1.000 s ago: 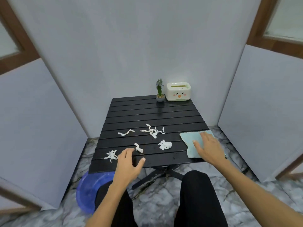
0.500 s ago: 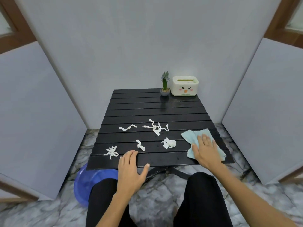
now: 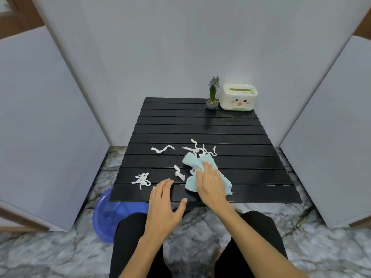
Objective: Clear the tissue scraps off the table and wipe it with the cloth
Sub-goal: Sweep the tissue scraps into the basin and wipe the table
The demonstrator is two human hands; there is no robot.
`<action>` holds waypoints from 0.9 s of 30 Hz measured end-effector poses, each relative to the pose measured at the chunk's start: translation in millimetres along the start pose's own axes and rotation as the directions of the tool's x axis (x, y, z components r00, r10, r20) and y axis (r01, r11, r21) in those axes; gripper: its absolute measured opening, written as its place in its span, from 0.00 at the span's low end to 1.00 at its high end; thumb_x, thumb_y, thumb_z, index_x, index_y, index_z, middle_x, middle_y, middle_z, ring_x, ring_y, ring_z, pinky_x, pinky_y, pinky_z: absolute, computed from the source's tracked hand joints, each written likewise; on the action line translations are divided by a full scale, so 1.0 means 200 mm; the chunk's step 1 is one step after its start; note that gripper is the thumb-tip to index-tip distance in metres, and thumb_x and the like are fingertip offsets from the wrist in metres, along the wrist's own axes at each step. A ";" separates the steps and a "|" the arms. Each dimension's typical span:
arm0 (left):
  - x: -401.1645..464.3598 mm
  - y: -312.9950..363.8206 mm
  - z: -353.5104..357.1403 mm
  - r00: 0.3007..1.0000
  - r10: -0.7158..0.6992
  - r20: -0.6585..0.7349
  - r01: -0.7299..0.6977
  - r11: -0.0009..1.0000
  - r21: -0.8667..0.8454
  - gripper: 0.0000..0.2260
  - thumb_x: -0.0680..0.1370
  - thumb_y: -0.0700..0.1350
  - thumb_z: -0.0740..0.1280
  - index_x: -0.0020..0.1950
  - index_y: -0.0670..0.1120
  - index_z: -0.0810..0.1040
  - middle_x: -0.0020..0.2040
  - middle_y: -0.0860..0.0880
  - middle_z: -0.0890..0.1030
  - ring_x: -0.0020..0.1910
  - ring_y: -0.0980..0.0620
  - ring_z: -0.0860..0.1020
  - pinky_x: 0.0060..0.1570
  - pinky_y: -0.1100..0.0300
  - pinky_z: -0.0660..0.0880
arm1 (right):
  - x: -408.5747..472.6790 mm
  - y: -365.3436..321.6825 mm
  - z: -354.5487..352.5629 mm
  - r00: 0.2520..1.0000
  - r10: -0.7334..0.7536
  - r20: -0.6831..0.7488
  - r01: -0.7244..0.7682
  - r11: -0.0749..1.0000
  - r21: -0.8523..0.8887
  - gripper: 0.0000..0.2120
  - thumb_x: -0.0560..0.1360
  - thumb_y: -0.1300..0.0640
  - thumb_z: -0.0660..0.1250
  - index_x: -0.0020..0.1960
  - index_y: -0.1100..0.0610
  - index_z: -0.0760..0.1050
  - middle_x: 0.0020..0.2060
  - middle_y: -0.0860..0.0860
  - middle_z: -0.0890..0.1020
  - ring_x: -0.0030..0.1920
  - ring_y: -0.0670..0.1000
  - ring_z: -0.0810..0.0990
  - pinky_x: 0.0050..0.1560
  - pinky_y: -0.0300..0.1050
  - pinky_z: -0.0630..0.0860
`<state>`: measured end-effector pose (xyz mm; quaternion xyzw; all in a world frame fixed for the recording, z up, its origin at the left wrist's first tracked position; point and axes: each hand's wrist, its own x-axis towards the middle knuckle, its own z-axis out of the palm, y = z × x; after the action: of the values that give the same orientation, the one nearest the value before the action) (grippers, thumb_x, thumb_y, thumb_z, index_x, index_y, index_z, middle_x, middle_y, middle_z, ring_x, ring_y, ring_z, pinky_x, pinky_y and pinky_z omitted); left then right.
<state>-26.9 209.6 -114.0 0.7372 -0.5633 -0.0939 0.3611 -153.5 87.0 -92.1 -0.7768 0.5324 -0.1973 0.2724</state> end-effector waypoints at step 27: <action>0.18 -0.38 -0.37 0.977 -0.200 -0.075 0.209 0.968 0.139 0.35 0.73 0.64 0.65 0.74 0.47 0.65 0.73 0.47 0.69 0.71 0.48 0.65 0.70 0.50 0.64 | 0.18 0.37 -0.64 0.978 0.125 -0.169 -0.092 0.977 0.194 0.17 0.84 0.48 0.52 0.48 0.57 0.73 0.40 0.52 0.79 0.41 0.52 0.77 0.38 0.46 0.70</action>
<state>82.8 217.1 -99.5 0.8183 -0.4784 -0.0668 0.3116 -270.3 5.5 -38.3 -0.6966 0.5759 -0.3004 0.3046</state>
